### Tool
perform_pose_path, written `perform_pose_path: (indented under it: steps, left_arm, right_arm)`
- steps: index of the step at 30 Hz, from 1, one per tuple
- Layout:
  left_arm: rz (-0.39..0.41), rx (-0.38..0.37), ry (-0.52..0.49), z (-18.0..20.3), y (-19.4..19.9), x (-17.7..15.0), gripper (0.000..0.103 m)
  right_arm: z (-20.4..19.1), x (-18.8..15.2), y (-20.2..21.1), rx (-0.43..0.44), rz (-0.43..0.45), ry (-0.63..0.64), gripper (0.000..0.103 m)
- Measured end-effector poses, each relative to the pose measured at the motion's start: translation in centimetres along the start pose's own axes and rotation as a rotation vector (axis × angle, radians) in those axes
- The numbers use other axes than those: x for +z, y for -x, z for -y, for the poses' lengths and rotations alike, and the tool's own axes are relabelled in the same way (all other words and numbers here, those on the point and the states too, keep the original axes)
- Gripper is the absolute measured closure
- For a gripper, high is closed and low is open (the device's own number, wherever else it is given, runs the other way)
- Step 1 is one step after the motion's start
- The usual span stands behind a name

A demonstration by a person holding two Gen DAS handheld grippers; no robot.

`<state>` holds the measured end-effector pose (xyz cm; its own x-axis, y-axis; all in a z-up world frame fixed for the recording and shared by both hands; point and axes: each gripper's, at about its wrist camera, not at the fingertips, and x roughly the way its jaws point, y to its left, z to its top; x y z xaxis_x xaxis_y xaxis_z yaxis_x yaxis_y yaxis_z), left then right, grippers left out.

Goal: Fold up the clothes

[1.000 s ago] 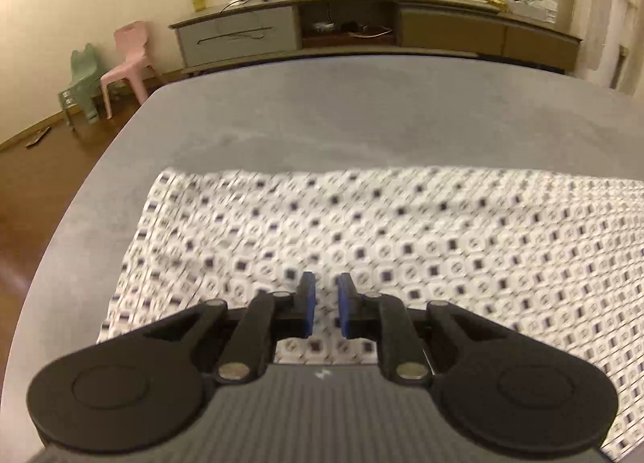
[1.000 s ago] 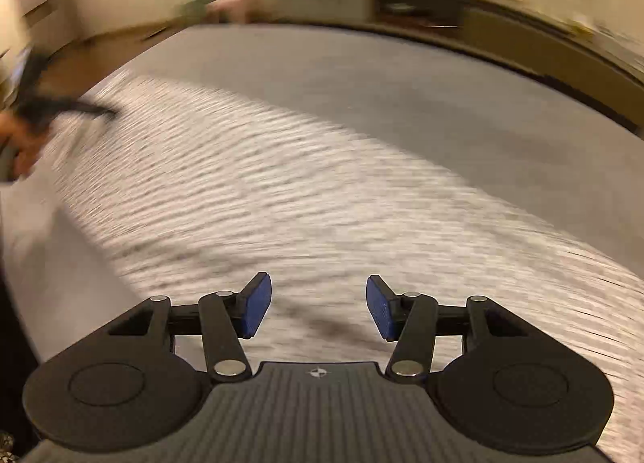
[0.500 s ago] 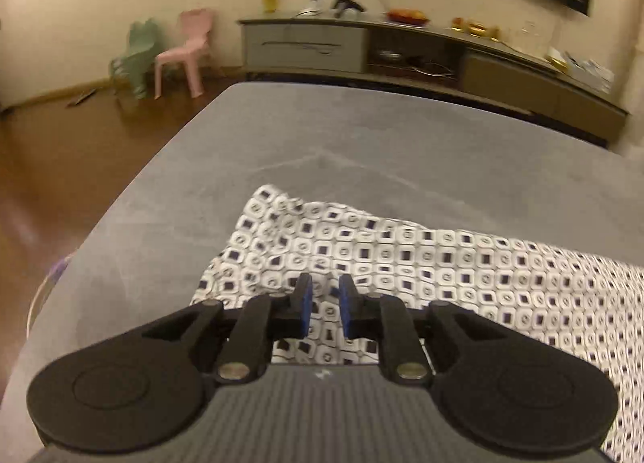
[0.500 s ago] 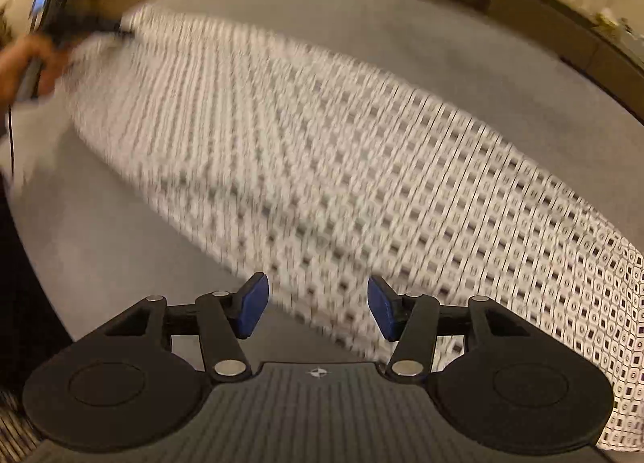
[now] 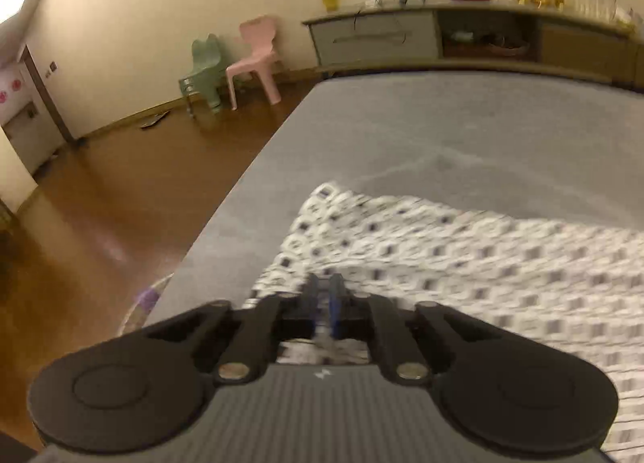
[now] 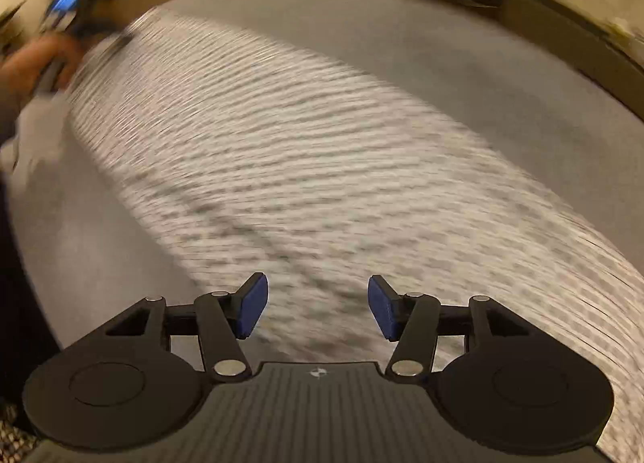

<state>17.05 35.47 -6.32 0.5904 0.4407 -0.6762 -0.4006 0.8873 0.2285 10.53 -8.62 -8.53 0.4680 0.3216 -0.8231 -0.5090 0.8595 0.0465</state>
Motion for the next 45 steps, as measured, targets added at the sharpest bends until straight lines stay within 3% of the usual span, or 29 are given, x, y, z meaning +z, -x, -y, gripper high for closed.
perform_pose_path:
  steps: [3, 5, 8, 13, 16, 18, 23, 27, 33, 35, 37, 40, 42, 45]
  left_arm:
    - [0.024, -0.133, -0.041, 2.3, 2.0, 0.2, 0.087]
    - [0.004, -0.19, -0.076, 3.9, 2.0, 0.3, 0.087]
    - [-0.048, -0.167, -0.1, 5.1, 0.4, 0.0, 0.087]
    - [-0.044, -0.123, -0.076, 4.1, -0.4, 0.2, 0.087]
    - [-0.048, -0.073, -0.035, 1.6, -0.6, 0.2, 0.087]
    - [-0.036, -0.069, 0.026, -1.0, 0.7, 0.0, 0.087]
    - [-0.053, -0.131, 0.112, -5.9, 2.9, -1.8, 0.087]
    - [-0.104, -0.075, 0.112, -6.7, 1.0, -2.4, 0.085]
    - [-0.085, -0.078, 0.106, -6.4, 0.9, -2.4, 0.086]
    - [-0.066, -0.095, 0.092, -6.3, 0.9, -2.4, 0.1]
    - [-0.002, -0.147, 0.136, -7.1, 1.5, -2.0, 0.101]
    - [0.076, -0.18, 0.306, -10.3, 2.5, -1.4, 0.102]
    - [0.039, -0.147, 0.342, -11.6, 2.0, -2.1, 0.102]
    - [-0.046, -0.088, 0.31, -11.6, 1.0, -3.3, 0.1]
  right_arm:
    - [8.9, -0.9, 1.8, -0.216, 0.057, -0.24, 0.046]
    - [12.8, -1.5, 0.9, -0.298, 0.031, -0.315, 0.046]
    - [17.3, -2.1, -0.7, -0.373, -0.002, -0.388, 0.047]
    - [20.6, -0.9, -1.9, -0.39, 0.072, -0.418, 0.038]
    - [22.5, -0.1, -2.7, -0.419, 0.119, -0.43, 0.037]
    - [21.8, 0.1, -2.4, -0.44, 0.135, -0.421, 0.042]
    - [18.2, -0.5, -1.0, -0.417, 0.154, -0.369, 0.042]
    - [17.2, -1.3, -0.9, -0.377, 0.125, -0.357, 0.044]
    - [15.6, -2.4, -0.6, -0.317, 0.081, -0.339, 0.043]
    - [15.1, -2.8, -0.5, -0.297, 0.066, -0.333, 0.041]
    - [14.6, -3.1, -0.5, -0.278, 0.052, -0.326, 0.04]
    - [15.8, -2.9, -0.6, -0.279, 0.047, -0.326, 0.039]
    - [16.4, -2.8, -0.5, -0.278, 0.048, -0.329, 0.038]
    - [17.0, -2.8, -0.3, -0.277, 0.047, -0.333, 0.034]
